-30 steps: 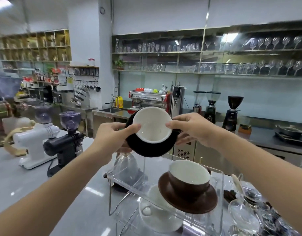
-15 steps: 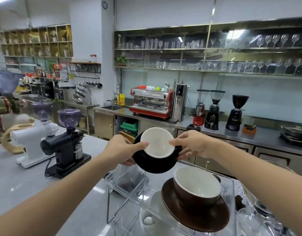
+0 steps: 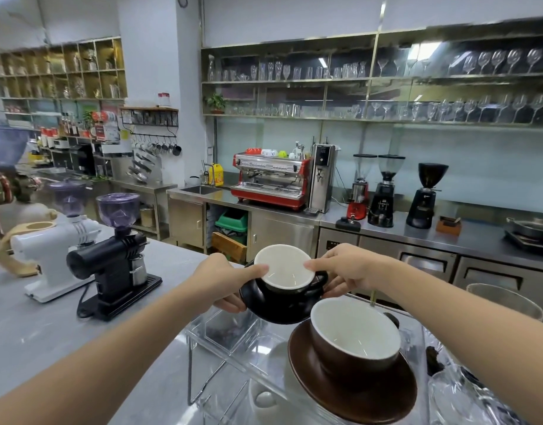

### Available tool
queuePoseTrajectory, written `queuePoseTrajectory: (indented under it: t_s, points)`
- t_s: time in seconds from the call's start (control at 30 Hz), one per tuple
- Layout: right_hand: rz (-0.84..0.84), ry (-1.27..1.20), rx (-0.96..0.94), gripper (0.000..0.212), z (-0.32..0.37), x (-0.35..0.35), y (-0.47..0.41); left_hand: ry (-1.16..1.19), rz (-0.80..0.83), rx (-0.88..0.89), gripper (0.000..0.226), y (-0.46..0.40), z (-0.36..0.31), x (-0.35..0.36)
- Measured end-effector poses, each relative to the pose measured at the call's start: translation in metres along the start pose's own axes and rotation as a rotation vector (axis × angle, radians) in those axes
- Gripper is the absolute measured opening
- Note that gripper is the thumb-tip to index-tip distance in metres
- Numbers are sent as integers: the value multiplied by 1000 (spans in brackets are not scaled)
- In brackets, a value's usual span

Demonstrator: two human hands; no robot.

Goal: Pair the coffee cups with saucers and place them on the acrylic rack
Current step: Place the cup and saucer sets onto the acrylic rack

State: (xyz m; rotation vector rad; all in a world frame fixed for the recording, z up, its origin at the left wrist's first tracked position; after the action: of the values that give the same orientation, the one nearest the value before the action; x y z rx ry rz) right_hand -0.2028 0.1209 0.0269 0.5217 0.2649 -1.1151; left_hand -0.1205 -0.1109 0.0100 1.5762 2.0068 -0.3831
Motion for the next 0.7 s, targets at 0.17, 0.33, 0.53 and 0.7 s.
queuePoseTrajectory:
  t_s: [0.17,0.33,0.53,0.7]
  points:
    - [-4,34,27,42,-1,1,-4,-7,28,-7,61,-1,0,0]
    - [5,57,41,43,2,0,-4,-20,44,-30,59,-1,-1,-1]
    - [-2,81,54,63,0,2,-7,-36,70,-35,50,-2,1,-3]
    - [-5,90,60,69,-1,3,-8,-71,85,-20,49,1,2,-4]
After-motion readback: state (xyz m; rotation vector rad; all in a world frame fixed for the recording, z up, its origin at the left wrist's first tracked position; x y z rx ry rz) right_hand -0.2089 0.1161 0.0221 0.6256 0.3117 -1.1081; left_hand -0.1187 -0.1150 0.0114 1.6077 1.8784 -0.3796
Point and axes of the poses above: each hand's wrist, its own y-axis away from the middle knuckle, its own x-axis out of the palm, z = x × y, the point moved 2 cm from there along -y, towards the middle knuckle, and after that the axes turned 3 degrees about -y, right-handed, at the moved point
